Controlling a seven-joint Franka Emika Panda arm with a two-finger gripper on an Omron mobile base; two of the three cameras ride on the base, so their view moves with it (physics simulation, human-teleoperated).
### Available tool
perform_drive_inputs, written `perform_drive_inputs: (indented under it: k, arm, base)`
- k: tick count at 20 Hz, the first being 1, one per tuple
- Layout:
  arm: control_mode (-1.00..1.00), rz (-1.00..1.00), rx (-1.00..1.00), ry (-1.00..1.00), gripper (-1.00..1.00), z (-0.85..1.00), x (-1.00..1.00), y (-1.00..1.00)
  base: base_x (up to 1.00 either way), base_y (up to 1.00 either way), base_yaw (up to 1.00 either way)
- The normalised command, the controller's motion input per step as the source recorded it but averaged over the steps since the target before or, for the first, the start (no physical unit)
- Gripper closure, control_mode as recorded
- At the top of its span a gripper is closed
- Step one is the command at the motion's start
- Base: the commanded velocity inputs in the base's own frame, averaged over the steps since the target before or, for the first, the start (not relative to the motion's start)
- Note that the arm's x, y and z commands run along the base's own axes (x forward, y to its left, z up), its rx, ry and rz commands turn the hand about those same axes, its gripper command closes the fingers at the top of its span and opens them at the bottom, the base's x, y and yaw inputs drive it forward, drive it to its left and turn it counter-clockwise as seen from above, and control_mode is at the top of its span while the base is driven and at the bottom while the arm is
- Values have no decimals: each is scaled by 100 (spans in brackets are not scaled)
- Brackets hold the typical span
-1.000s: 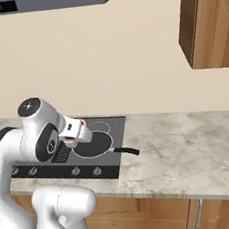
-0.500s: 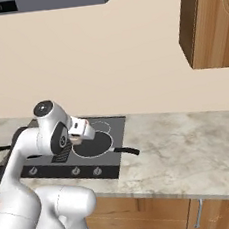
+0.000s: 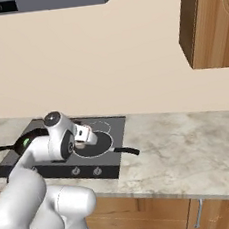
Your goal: Place both pans onto different burners. Then place the corn and the steak on different pans.
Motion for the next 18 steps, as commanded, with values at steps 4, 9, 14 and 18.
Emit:
perform_drive_inputs:
  k: [4,9,14,18]
  arm:
    - [-100,0,0,0,100,-51,13,0]
    - [-100,0,1,0,100,-29,16,0]
    - [-100,0,0,0,100,-42,17,0]
    - [-100,0,0,0,100,-47,18,0]
  base:
    - [0,0,0]
    - [0,0,0]
    - [0,0,0]
    - [0,0,0]
